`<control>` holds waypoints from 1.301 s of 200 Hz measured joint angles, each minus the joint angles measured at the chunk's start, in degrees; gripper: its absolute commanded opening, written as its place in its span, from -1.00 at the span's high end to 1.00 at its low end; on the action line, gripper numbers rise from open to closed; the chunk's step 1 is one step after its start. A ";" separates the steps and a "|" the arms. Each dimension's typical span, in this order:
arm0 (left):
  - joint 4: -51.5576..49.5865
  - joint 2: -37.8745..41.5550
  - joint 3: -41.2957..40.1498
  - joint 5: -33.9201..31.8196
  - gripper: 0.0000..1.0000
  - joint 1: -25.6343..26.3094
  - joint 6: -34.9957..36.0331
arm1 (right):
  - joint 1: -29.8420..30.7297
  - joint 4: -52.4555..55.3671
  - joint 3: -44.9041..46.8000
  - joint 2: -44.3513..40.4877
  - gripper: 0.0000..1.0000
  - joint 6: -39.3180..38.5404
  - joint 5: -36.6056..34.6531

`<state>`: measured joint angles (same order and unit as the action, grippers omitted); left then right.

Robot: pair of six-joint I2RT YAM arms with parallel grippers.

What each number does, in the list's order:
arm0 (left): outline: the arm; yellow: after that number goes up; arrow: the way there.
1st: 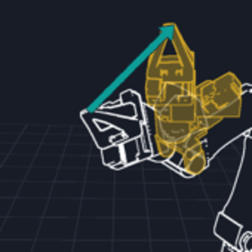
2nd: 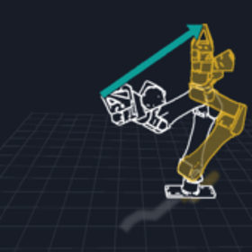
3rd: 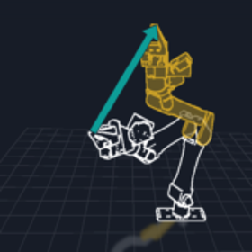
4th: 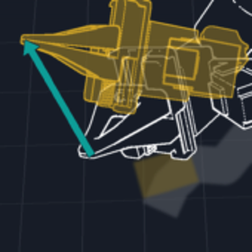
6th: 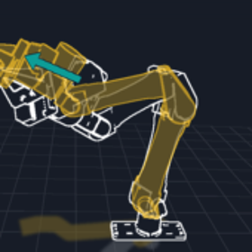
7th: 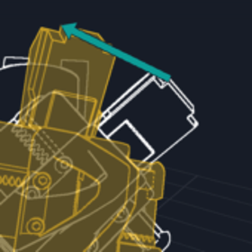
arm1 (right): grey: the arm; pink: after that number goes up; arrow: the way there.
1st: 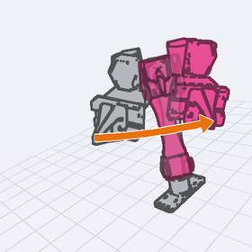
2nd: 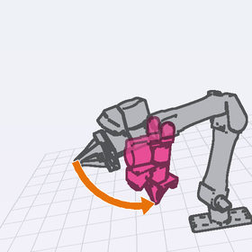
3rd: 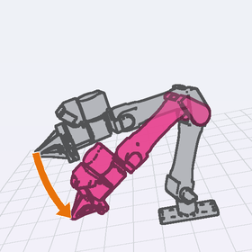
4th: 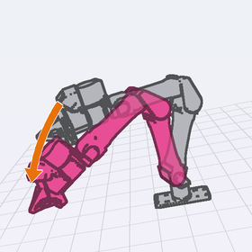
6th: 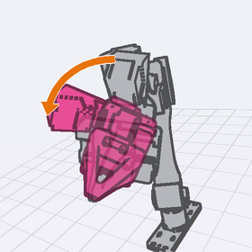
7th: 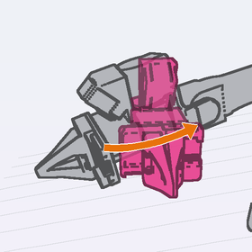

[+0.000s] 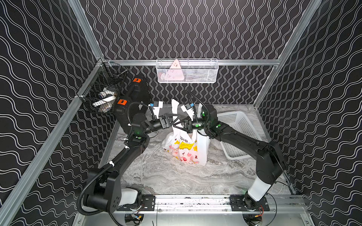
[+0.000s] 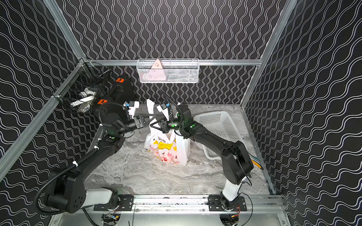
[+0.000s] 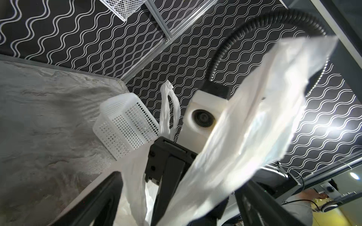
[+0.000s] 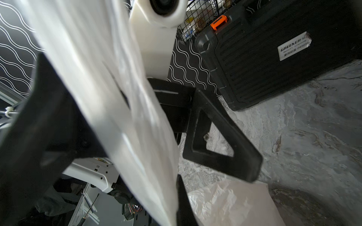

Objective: Place the oranges into plastic bags & tie knots
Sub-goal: Adjust the plastic bag at the center of the board.

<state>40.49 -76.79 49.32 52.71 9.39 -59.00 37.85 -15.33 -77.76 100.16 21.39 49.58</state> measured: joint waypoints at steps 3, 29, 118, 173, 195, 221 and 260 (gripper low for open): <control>0.31 -0.11 -0.09 0.00 -0.64 0.09 -0.07 | 0.00 0.00 -0.04 0.02 1.00 0.00 0.00; 0.42 -0.15 -0.57 0.31 0.11 0.39 0.35 | -0.02 0.02 -0.37 0.04 1.00 -0.04 0.00; -1.44 -0.33 1.29 -2.80 1.00 0.39 0.52 | -0.09 2.95 1.27 -3.54 -0.09 -0.13 -2.14; -1.73 1.03 1.11 -6.12 1.00 0.39 0.76 | -0.35 30.01 -8.81 -16.15 -0.37 -0.26 -17.05; -2.40 1.27 0.90 -7.10 1.00 0.39 2.05 | -1.90 43.10 -13.38 -20.76 -0.52 -1.25 -26.71; -2.38 0.83 0.90 -7.39 1.00 0.44 2.05 | -10.05 54.10 -13.00 -22.73 -0.62 -4.42 -31.71; -3.13 0.98 0.90 -7.41 1.00 0.46 2.19 | -17.53 59.45 -12.33 -19.78 -0.60 -7.45 -31.10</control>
<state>37.36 -75.81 50.22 45.30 9.85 -56.82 20.32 44.12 -90.08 80.38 13.93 18.48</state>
